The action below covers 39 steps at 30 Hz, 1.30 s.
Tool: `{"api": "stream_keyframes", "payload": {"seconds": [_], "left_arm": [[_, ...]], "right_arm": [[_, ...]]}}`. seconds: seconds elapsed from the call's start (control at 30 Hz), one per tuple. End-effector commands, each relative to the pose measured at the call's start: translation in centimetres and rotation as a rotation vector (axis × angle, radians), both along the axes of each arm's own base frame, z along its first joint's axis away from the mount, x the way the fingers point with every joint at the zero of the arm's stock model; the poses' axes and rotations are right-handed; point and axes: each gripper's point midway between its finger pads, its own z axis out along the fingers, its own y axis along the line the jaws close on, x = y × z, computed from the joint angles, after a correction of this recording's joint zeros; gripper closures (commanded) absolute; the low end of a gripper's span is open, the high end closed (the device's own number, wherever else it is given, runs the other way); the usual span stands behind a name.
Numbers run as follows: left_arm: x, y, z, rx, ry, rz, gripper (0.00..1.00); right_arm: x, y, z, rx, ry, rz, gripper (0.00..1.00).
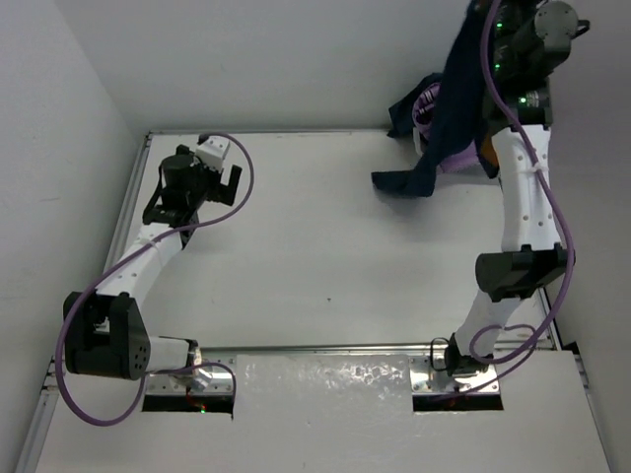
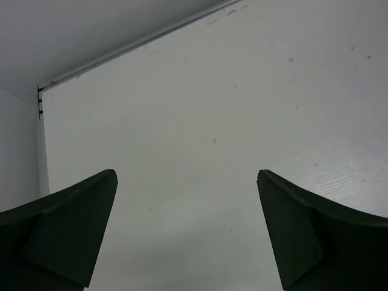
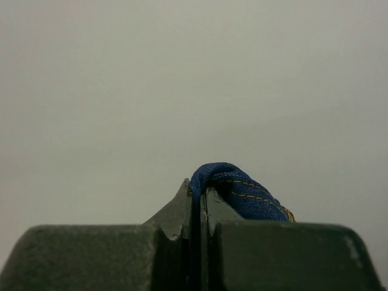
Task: Fold and stack the trousers
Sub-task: Move the trousers to the center of the board
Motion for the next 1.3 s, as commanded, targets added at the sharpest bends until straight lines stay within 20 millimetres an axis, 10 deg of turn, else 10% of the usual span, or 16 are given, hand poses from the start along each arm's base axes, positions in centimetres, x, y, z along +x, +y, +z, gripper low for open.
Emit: {"api": "stream_keyframes", "payload": {"seconds": [0.0,0.2,0.4,0.57,0.67,0.77,0.9,1.07,1.27], "left_arm": [[0.3,-0.9,2.7,-0.101,-0.086,0.016,0.0],[-0.5,1.4,4.0,-0.159,-0.126,0.2,0.0],[-1.8,3.8,5.3,-0.218,-0.185,0.405,0.0],[-2.0,5.4,7.5,-0.224,-0.233,0.498,0.0],[-1.6,5.5,8.8,-0.161,-0.236,0.476,0.0],[-0.8,5.5,10.3,-0.095,-0.224,0.445,0.0],[0.6,6.1,11.5,-0.006,-0.146,0.427,0.0],[1.9,2.6,7.5,0.066,0.151,0.182,0.27],[-3.0,-5.3,1.1,0.121,0.36,-0.131,0.34]], "right_arm": [[-9.7,7.9,10.6,-0.091,-0.363,0.249,1.0],[-23.9,17.6,14.8,-0.156,-0.615,0.712,1.0],[-31.6,18.6,15.6,-0.16,-0.712,0.9,1.0],[-25.5,19.8,9.3,-0.094,-0.457,0.871,1.0],[-18.5,21.8,1.4,-0.003,-0.177,0.859,1.0],[-11.7,23.9,-11.3,0.056,0.183,0.787,1.0],[-7.3,25.2,-24.2,0.027,0.501,0.661,1.0],[-4.5,24.6,-38.3,-0.198,0.938,0.527,1.0],[-3.1,22.7,-43.5,-0.292,1.155,0.515,0.39]]}}
